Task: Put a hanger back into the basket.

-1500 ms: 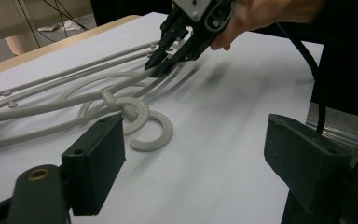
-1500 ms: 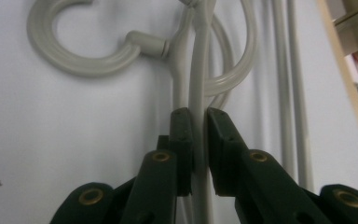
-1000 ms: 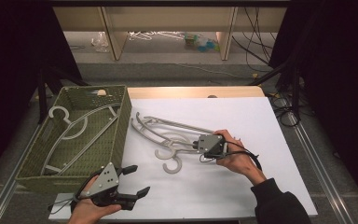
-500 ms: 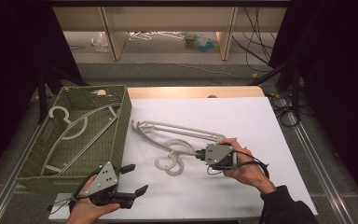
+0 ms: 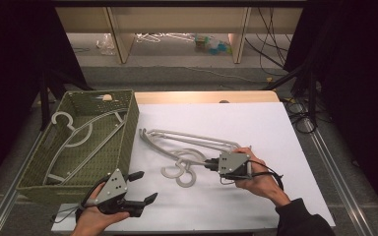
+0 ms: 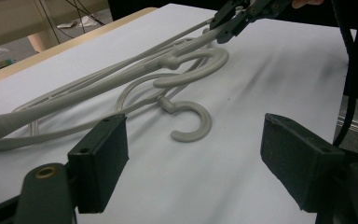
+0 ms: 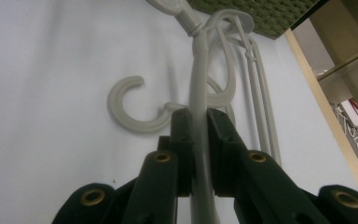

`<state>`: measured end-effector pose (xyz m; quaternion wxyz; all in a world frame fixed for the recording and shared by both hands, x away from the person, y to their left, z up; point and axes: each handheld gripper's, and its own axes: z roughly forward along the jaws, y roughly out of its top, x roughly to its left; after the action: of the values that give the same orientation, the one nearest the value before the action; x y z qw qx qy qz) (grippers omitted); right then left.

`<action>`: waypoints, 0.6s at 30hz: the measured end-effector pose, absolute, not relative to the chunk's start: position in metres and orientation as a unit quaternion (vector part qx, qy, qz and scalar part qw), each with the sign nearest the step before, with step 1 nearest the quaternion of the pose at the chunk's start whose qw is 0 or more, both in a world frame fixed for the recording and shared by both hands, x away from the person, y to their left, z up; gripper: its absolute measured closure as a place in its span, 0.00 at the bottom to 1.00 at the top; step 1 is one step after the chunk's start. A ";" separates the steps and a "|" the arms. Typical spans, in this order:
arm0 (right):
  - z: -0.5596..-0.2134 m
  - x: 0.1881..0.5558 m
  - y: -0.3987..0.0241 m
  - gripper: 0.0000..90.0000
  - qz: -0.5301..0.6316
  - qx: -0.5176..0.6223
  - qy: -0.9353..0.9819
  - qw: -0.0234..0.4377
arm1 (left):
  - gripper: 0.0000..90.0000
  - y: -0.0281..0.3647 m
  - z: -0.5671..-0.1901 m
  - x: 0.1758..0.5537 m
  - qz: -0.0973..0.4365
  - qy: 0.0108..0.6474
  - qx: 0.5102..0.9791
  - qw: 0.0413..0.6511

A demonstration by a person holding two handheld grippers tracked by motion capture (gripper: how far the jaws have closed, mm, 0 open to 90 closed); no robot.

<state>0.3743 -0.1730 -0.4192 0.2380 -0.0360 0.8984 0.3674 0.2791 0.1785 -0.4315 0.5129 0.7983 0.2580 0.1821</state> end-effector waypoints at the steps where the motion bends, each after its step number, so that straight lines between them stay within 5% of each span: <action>1: -0.417 0.371 -0.176 0.91 0.381 -0.027 0.897 0.225 | 0.26 0.179 -0.432 0.279 0.183 0.259 0.798 0.513; 18: -0.416 0.366 -0.181 0.91 0.392 -0.012 0.896 0.210 | 0.36 0.143 -0.434 0.331 0.247 0.236 0.835 0.432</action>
<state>0.3658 -0.1812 -0.4164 0.2103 -0.0120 0.8956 0.3918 0.3311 0.1429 -0.4343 0.4315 0.8350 0.2358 0.2470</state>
